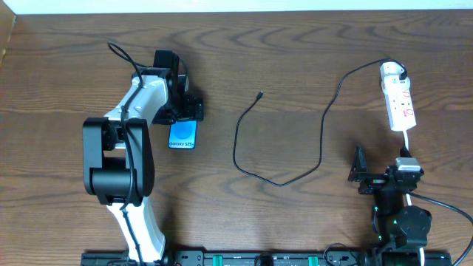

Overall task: Plug charger to phone and switch on socket
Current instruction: 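Move the left gripper forward over the blue smartphone, then lower the left gripper and close it on the phone's edge, then lift the phone upright with the left gripper and raise it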

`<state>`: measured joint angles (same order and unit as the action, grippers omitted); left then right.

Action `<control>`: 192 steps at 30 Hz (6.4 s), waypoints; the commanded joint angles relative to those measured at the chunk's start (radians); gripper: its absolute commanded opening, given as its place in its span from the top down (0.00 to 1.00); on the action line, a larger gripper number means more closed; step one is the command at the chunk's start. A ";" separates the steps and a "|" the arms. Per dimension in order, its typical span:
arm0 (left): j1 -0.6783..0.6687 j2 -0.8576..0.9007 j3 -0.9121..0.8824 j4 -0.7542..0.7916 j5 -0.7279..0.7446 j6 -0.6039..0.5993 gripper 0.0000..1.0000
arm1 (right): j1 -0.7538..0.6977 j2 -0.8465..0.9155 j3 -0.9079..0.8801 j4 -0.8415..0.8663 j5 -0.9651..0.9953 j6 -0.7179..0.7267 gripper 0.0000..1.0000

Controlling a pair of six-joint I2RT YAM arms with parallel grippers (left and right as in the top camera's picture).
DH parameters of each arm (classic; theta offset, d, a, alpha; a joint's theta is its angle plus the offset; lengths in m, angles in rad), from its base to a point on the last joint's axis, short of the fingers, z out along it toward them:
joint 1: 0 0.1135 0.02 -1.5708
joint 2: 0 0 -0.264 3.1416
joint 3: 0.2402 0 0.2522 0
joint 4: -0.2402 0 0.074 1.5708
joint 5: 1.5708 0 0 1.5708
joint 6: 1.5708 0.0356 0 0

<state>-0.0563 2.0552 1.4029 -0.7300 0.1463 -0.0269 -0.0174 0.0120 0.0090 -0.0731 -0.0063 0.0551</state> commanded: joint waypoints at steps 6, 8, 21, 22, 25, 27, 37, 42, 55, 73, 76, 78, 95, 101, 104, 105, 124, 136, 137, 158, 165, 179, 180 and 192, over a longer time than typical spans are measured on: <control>-0.002 0.033 -0.015 -0.018 -0.010 -0.005 0.04 | 0.013 -0.006 -0.003 -0.002 0.007 -0.005 0.01; -0.002 0.033 -0.027 -0.014 -0.010 -0.004 0.04 | 0.013 -0.006 -0.003 -0.002 0.007 -0.005 0.01; -0.033 0.033 -0.071 0.002 -0.050 -0.004 0.06 | 0.013 -0.006 -0.003 -0.002 0.007 -0.005 0.01; -0.044 0.033 -0.071 0.001 -0.071 -0.005 0.06 | 0.013 -0.006 -0.003 -0.002 0.007 -0.005 0.01; -0.074 0.033 -0.071 0.001 -0.111 -0.005 0.06 | 0.013 -0.006 -0.003 -0.002 0.007 -0.005 0.01; -0.087 0.033 -0.071 0.002 -0.113 -0.006 0.06 | 0.013 -0.006 -0.003 -0.002 0.007 -0.005 0.01; -0.089 0.033 -0.071 0.005 -0.116 -0.031 0.06 | 0.013 -0.006 -0.003 -0.002 0.007 -0.005 0.01; -0.088 0.033 -0.071 0.010 -0.166 -0.043 0.00 | 0.013 -0.006 -0.003 -0.002 0.007 -0.005 0.01; -0.085 0.033 -0.071 0.025 -0.166 -0.109 0.07 | 0.013 -0.006 -0.003 -0.002 0.007 -0.005 0.01; -0.084 0.018 -0.061 0.023 -0.166 -0.109 0.26 | 0.013 -0.006 -0.003 -0.002 0.007 -0.005 0.01; -0.084 0.002 -0.042 0.002 -0.166 -0.109 0.26 | 0.013 -0.006 -0.003 -0.002 0.007 -0.005 0.01; -0.084 -0.014 -0.024 -0.018 -0.165 -0.109 0.26 | 0.013 -0.006 -0.003 -0.002 0.007 -0.005 0.01; -0.085 -0.170 -0.009 -0.089 -0.069 -0.121 0.26 | 0.013 -0.006 -0.003 -0.002 0.007 -0.005 0.01; -0.085 -0.170 -0.009 -0.121 0.087 -0.121 0.26 | 0.013 -0.006 -0.003 -0.002 0.007 -0.005 0.01; -0.085 -0.170 -0.009 -0.145 0.180 -0.121 0.26 | 0.013 -0.006 -0.003 -0.002 0.007 -0.005 0.01; -0.084 -0.170 -0.009 -0.149 0.206 -0.121 0.26 | 0.013 -0.006 -0.003 -0.002 0.007 -0.005 0.01; -0.084 -0.170 -0.009 -0.148 0.746 -0.121 0.26 | 0.013 -0.006 -0.003 -0.002 0.007 -0.005 0.01; -0.084 -0.170 -0.009 -0.068 1.232 -0.121 0.26 | 0.013 -0.006 -0.003 -0.002 0.007 -0.005 0.01; -0.084 -0.170 -0.009 -0.064 1.261 -0.121 0.26 | 0.013 -0.006 -0.003 -0.002 0.007 -0.005 0.01; -0.084 -0.170 -0.009 0.012 1.397 -0.251 0.27 | 0.013 -0.006 -0.003 -0.002 0.007 -0.005 0.01; -0.084 -0.170 -0.009 0.201 1.207 -0.518 0.27 | 0.013 -0.006 -0.003 -0.002 0.007 -0.005 0.01; -0.084 -0.170 -0.009 0.601 1.153 -0.913 0.27 | 0.012 -0.006 -0.003 -0.002 0.008 -0.005 0.01; -0.084 -0.170 -0.009 0.608 1.153 -0.927 0.27 | 0.012 -0.006 -0.003 -0.002 0.008 -0.005 0.01; -0.045 -0.170 -0.009 0.613 1.147 -0.959 0.27 | 0.013 -0.005 -0.003 0.003 -0.060 0.032 0.01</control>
<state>-0.1375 1.9018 1.3785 -0.1246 1.2758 -0.9726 -0.0174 0.0120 0.0090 -0.0700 -0.0269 0.0597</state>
